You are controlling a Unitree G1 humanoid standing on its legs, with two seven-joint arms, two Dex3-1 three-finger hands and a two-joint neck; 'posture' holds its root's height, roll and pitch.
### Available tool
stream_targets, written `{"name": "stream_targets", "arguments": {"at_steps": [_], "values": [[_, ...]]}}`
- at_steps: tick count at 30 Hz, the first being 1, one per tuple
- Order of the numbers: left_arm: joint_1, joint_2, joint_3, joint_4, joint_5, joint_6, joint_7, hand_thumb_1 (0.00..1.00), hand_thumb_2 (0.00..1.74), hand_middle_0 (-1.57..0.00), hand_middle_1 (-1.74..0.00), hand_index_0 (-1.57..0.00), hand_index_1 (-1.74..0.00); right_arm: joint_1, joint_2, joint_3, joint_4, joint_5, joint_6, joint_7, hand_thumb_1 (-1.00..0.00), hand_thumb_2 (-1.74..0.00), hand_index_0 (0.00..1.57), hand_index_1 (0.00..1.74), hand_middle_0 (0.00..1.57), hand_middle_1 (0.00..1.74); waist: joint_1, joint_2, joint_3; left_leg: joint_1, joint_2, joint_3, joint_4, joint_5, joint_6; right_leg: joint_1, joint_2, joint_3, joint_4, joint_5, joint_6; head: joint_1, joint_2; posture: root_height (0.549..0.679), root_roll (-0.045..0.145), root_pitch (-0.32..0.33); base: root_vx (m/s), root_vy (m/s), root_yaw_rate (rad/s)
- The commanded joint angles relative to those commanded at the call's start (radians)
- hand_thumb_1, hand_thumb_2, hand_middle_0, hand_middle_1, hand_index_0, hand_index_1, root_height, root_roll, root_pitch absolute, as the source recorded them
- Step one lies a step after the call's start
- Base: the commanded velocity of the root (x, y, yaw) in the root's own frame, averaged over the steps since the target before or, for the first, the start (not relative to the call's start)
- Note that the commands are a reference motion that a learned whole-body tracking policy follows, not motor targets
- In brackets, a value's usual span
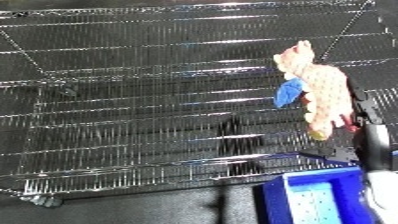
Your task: Pick up the object and place it into the box
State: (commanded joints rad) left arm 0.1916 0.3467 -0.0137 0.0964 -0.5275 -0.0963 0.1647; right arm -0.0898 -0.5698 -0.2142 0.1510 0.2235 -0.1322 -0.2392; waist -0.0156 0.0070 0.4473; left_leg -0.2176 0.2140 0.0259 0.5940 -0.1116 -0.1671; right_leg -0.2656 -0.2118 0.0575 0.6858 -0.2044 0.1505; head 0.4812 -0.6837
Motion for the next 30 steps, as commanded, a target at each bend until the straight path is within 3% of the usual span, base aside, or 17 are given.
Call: {"name": "stream_targets", "arguments": {"at_steps": [8,18,21,25,30], "values": [[0.007,0.031,-0.037,-0.008,-0.027,-0.012,-0.004,1.00,1.74,-1.57,-1.74,-1.57,-1.74,-0.082,-0.148,-0.004,0.149,0.022,0.061,-0.032,0.00,0.00,0.00,0.00,0.00,0.00,0.014,0.023,0.006,-0.010,-0.009,-0.005,-0.005,0.003,-0.0019,-0.025,-0.0086,0.000,0.013,0.003,0.0043,0.156,0.023,0.633,0.056,-0.182,0.035,-0.022,0.035],[0.013,0.051,-0.124,-0.034,-0.042,-0.033,-0.020,1.00,1.74,-1.57,-1.74,-1.57,-1.74,-0.295,-0.318,0.116,0.443,0.013,0.110,-0.014,0.00,0.00,0.00,0.00,0.00,0.00,0.022,0.098,0.015,-0.038,-0.024,-0.003,-0.011,0.010,-0.0043,-0.081,-0.0253,0.008,0.024,0.005,0.0108,0.309,0.057,0.630,0.068,-0.151,0.033,0.005,-0.022],[0.010,0.055,-0.144,-0.043,-0.048,-0.038,-0.025,1.00,1.74,-1.57,-1.74,-1.57,-1.74,-0.400,-0.355,0.177,0.564,0.002,0.122,-0.002,0.00,0.00,0.00,0.00,0.00,0.00,0.022,0.125,0.019,-0.046,-0.032,0.001,-0.015,0.012,-0.0047,-0.102,-0.0323,0.012,0.029,0.003,0.0114,0.356,0.085,0.629,0.075,-0.138,0.031,0.034,-0.049],[0.008,0.059,-0.165,-0.049,-0.052,-0.045,-0.032,1.00,1.74,-1.57,-1.74,-1.57,-1.74,-0.543,-0.395,0.272,0.726,-0.027,0.134,0.020,0.00,0.00,0.00,0.00,0.00,0.00,0.025,0.160,0.028,-0.062,-0.039,0.005,-0.017,0.014,-0.0071,-0.130,-0.0403,0.017,0.037,0.001,0.0114,0.392,0.186,0.629,0.085,-0.121,0.023,0.022,-0.033],[0.008,0.063,-0.188,-0.054,-0.055,-0.049,-0.035,1.00,1.74,-1.57,-1.74,-1.57,-1.74,-0.669,-0.420,0.351,0.858,-0.042,0.149,0.041,0.00,0.00,0.00,0.00,0.00,0.00,0.032,0.191,0.034,-0.081,-0.045,0.006,-0.018,0.015,-0.0097,-0.158,-0.0453,0.021,0.043,-0.003,0.0083,0.433,0.257,0.628,0.092,-0.100,0.007,0.012,-0.006]]}}
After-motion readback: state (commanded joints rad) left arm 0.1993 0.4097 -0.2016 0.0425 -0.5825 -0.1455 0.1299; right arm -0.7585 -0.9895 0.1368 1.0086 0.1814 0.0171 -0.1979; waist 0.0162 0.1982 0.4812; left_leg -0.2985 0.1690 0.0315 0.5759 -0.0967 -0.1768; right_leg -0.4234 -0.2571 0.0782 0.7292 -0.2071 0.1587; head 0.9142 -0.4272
